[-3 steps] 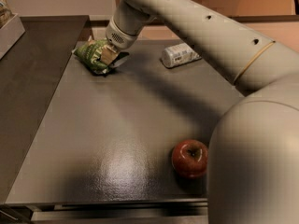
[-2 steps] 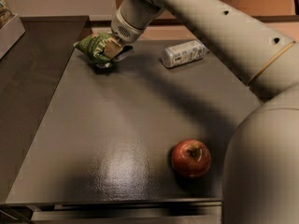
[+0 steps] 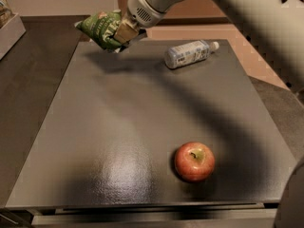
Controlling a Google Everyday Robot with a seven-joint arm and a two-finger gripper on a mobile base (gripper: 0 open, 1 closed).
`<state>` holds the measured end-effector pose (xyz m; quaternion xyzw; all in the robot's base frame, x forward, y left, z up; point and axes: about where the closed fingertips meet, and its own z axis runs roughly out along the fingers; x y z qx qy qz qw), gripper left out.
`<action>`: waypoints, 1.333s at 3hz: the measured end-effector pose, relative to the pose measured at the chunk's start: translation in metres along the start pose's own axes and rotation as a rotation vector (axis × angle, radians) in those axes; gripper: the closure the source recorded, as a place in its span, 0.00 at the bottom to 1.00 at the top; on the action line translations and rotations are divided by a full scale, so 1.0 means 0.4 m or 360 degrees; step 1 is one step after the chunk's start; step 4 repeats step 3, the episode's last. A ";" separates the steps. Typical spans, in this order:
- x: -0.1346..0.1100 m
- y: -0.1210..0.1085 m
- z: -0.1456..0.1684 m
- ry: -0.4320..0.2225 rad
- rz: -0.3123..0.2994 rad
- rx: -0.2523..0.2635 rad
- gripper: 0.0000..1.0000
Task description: Pick green jalapeno chip bag
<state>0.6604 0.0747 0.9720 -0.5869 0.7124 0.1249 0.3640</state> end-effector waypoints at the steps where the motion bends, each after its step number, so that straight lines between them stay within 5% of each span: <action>1: -0.023 0.002 -0.091 -0.0083 -0.0077 0.0060 1.00; 2: -0.040 0.004 -0.165 -0.0153 -0.0148 0.0098 1.00; 4: -0.041 0.004 -0.165 -0.0153 -0.0148 0.0098 1.00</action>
Offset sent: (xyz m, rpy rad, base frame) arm -0.0381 -0.0451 0.0895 0.0819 -0.1960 0.0678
